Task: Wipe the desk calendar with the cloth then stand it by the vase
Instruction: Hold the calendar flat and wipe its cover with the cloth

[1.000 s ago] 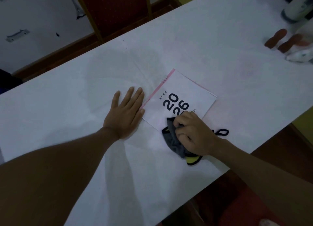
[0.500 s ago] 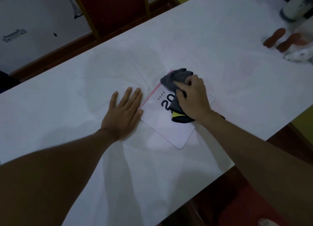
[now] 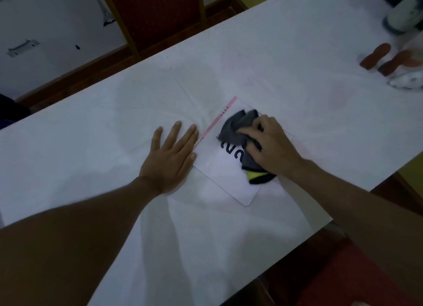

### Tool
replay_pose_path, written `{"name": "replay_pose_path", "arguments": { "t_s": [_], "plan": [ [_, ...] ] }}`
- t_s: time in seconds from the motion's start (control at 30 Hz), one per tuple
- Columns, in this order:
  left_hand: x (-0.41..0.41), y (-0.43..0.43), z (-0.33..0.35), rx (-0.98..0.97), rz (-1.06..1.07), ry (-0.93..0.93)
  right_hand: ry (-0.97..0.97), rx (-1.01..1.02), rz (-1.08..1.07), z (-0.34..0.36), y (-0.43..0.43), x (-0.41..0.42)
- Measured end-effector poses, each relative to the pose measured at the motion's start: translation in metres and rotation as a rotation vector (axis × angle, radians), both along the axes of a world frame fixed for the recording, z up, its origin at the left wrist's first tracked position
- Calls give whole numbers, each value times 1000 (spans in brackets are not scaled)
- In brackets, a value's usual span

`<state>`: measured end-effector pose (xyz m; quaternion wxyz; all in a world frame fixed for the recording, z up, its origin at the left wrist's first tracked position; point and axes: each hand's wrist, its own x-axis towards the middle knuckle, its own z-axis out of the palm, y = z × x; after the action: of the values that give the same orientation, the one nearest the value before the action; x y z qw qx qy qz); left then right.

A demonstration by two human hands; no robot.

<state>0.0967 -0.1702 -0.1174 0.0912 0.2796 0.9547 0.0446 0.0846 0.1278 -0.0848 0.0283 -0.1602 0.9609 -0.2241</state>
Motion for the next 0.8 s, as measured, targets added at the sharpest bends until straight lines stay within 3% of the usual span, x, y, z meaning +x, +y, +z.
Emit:
{"name": "replay_pose_path", "arguments": {
  "t_s": [0.27,0.67,0.8],
  "plan": [
    [0,0,3,-1,15,-12,74,99,-229,-4,-40,-24],
    [0,1,6,1,33,-41,95,74,113,-13,-43,42],
    [1,1,5,-4,15,-39,104,109,84,-13,-27,35]
  ]
}}
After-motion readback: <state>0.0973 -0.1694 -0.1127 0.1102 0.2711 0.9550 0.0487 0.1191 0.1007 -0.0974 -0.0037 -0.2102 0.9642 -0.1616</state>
